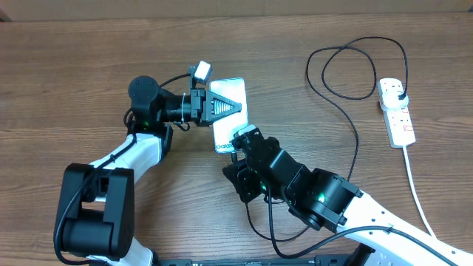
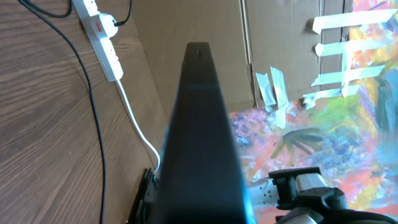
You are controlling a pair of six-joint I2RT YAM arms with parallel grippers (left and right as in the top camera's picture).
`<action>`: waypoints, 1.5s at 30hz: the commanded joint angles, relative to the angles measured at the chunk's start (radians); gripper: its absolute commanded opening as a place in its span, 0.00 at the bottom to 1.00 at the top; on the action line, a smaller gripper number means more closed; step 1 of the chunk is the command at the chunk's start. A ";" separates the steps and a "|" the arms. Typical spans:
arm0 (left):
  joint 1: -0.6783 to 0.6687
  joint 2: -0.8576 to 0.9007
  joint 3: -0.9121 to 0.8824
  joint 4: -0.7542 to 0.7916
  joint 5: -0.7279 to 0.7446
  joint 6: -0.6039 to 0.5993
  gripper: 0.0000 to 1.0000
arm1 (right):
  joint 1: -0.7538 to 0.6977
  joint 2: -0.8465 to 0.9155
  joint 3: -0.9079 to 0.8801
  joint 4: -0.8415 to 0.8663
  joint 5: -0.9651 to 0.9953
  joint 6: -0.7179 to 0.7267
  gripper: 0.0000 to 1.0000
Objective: Plug charger to phone and switch on socket
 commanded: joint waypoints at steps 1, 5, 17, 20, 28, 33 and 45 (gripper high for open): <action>-0.035 -0.010 -0.024 0.010 0.098 0.036 0.04 | -0.034 -0.023 0.071 0.005 0.059 0.001 0.40; -0.037 -0.010 -0.024 0.009 0.018 0.036 0.04 | -0.035 -0.078 0.071 -0.076 0.046 0.001 0.62; -0.222 -0.010 -0.015 -0.377 -0.406 0.407 0.04 | -0.035 -0.531 0.071 -0.401 0.246 0.002 1.00; -0.223 -0.010 -0.006 -0.661 -0.505 0.594 0.04 | -0.035 -0.601 0.071 -0.412 0.260 0.002 1.00; -0.186 -0.009 -0.006 -0.915 -0.521 0.916 0.04 | -0.035 -0.626 0.064 -0.419 0.264 0.028 1.00; -0.186 -0.008 -0.006 -1.116 -0.657 1.020 0.04 | -0.035 -0.626 0.064 -0.420 0.264 0.050 1.00; -0.186 -0.008 -0.006 -1.155 -0.739 1.046 0.06 | -0.035 -0.626 0.063 -0.442 0.264 0.080 1.00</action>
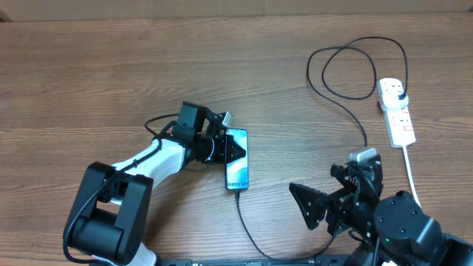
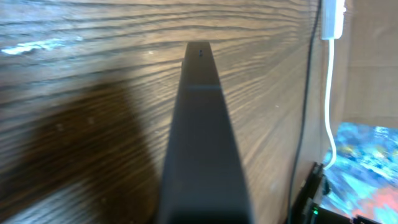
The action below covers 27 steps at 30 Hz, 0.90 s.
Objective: Plug charger to phone and switch on socket
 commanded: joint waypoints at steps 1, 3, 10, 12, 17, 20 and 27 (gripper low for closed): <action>0.001 -0.010 0.013 -0.005 -0.063 0.034 0.07 | -0.002 -0.002 0.009 -0.001 0.013 0.023 1.00; 0.001 -0.010 0.013 0.008 -0.083 0.025 0.08 | -0.002 -0.002 0.008 0.000 0.013 0.023 1.00; 0.042 -0.010 0.013 0.221 0.029 -0.249 0.06 | -0.002 -0.002 0.008 -0.001 0.014 0.023 1.00; 0.048 -0.010 0.013 0.273 0.059 -0.258 0.08 | -0.002 -0.002 0.008 -0.001 0.014 0.023 1.00; 0.053 -0.010 0.013 0.216 0.032 -0.219 0.10 | -0.002 -0.002 0.008 0.000 0.014 0.023 1.00; 0.053 -0.010 0.013 0.159 0.031 -0.171 0.11 | -0.002 -0.002 0.008 0.000 0.014 0.023 1.00; 0.053 -0.010 0.013 0.105 0.036 -0.093 0.14 | -0.002 -0.001 0.002 0.010 0.014 0.023 1.00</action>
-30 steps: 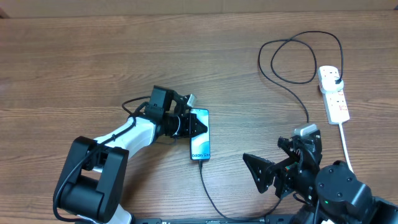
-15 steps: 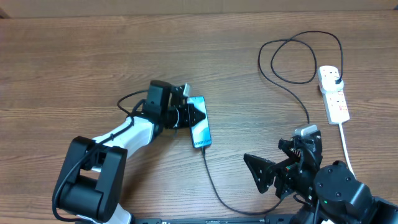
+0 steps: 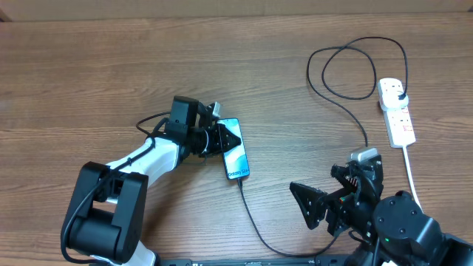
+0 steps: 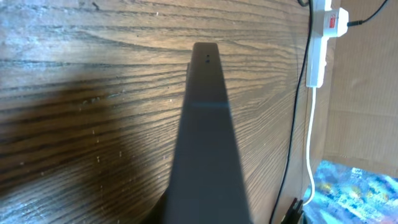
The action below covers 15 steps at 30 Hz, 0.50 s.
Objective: Plug charger to phone and switch on socket
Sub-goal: 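Lower the phone flat onto the table with the left gripper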
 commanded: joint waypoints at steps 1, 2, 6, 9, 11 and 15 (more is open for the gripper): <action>0.001 -0.009 0.011 0.005 0.039 0.074 0.14 | -0.002 0.001 0.002 0.014 0.011 0.004 1.00; 0.001 -0.005 0.011 0.004 0.042 0.082 0.14 | -0.002 0.003 0.002 0.016 0.011 0.004 1.00; 0.001 0.037 0.011 0.009 0.041 0.091 0.16 | -0.002 0.015 0.002 0.016 0.011 0.004 1.00; 0.000 0.104 0.011 0.008 0.051 0.089 0.14 | -0.002 0.029 0.002 0.017 0.011 0.004 1.00; 0.000 0.146 0.011 0.013 0.089 0.086 0.11 | -0.002 0.039 0.002 0.014 0.011 0.004 1.00; 0.000 0.229 0.011 0.015 0.130 0.087 0.09 | -0.002 0.069 0.002 0.011 0.010 0.004 1.00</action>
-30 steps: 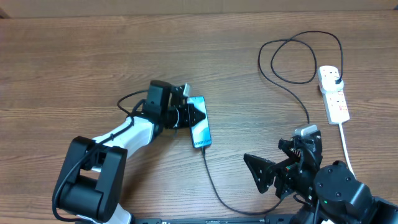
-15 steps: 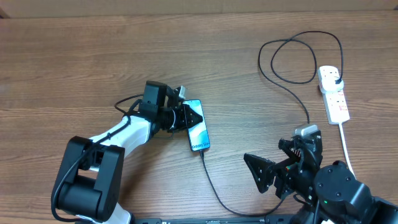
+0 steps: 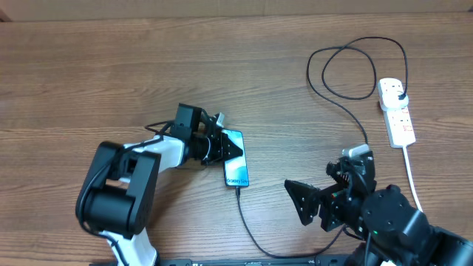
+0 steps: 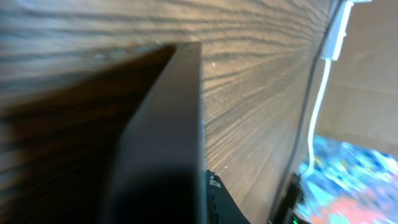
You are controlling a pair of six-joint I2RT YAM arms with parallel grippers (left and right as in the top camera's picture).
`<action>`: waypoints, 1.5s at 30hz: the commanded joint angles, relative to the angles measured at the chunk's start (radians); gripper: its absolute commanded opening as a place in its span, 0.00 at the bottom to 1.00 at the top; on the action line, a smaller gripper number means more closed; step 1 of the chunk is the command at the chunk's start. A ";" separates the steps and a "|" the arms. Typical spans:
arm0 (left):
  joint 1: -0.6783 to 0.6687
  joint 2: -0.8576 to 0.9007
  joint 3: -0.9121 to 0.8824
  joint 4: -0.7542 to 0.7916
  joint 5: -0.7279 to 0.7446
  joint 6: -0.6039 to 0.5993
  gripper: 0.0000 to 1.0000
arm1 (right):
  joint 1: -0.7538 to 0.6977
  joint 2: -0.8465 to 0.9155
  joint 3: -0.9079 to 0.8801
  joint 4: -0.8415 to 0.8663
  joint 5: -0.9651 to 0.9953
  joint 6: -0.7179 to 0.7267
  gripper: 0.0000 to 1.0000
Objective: Plug charger to phone and switch on socket
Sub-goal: 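Lower the phone flat onto the table with the left gripper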
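The phone (image 3: pixel 236 168) lies low on the wooden table with its screen lit, and the black charger cable (image 3: pixel 353 125) runs into its bottom end. My left gripper (image 3: pixel 222 145) is shut on the phone's upper left edge. In the left wrist view the phone (image 4: pixel 161 137) is a dark slab filling the middle, with one finger (image 4: pixel 225 204) showing beside it. The white power strip (image 3: pixel 396 112) lies at the far right with the charger plug (image 3: pixel 399 91) in it. My right gripper (image 3: pixel 301 205) stands open near the front edge, well right of the phone.
The cable makes a wide loop (image 3: pixel 347 70) behind the strip, then trails across the table in front of my right arm. The strip's white lead (image 3: pixel 416 193) runs off the front right. The power strip (image 4: pixel 339 28) also shows at the left wrist view's top right.
The phone has turned from a slight tilt to lying straighter and lower against the table, still in my left gripper. My right arm has shifted slightly left.
At first my left gripper held the phone raised while my right gripper was at its lower end with the cable. Then my right arm stood back at the front right, open, and the cable hung from the phone. The phone has since stayed low by the table.
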 commanded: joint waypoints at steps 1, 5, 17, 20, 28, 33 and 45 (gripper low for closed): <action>-0.001 0.069 0.008 0.001 0.027 0.027 0.09 | -0.002 0.024 0.002 0.001 0.010 0.004 1.00; -0.001 0.090 0.008 -0.002 0.030 0.027 0.15 | -0.002 0.054 0.002 0.001 0.010 0.004 1.00; -0.002 0.092 0.008 -0.010 -0.027 0.027 0.37 | -0.002 0.137 0.002 0.002 0.010 0.042 1.00; -0.003 0.092 0.008 -0.027 -0.051 0.013 0.36 | -0.002 0.145 0.002 0.004 0.013 0.061 1.00; -0.006 0.092 0.009 -0.063 -0.107 -0.060 0.49 | -0.002 0.148 0.002 0.004 0.013 0.061 1.00; -0.006 0.092 0.026 -0.124 -0.155 -0.097 0.52 | -0.002 0.148 0.002 0.004 0.013 0.061 1.00; -0.063 0.092 0.153 -0.354 -0.316 -0.096 0.72 | -0.002 0.150 0.002 0.003 0.013 0.061 1.00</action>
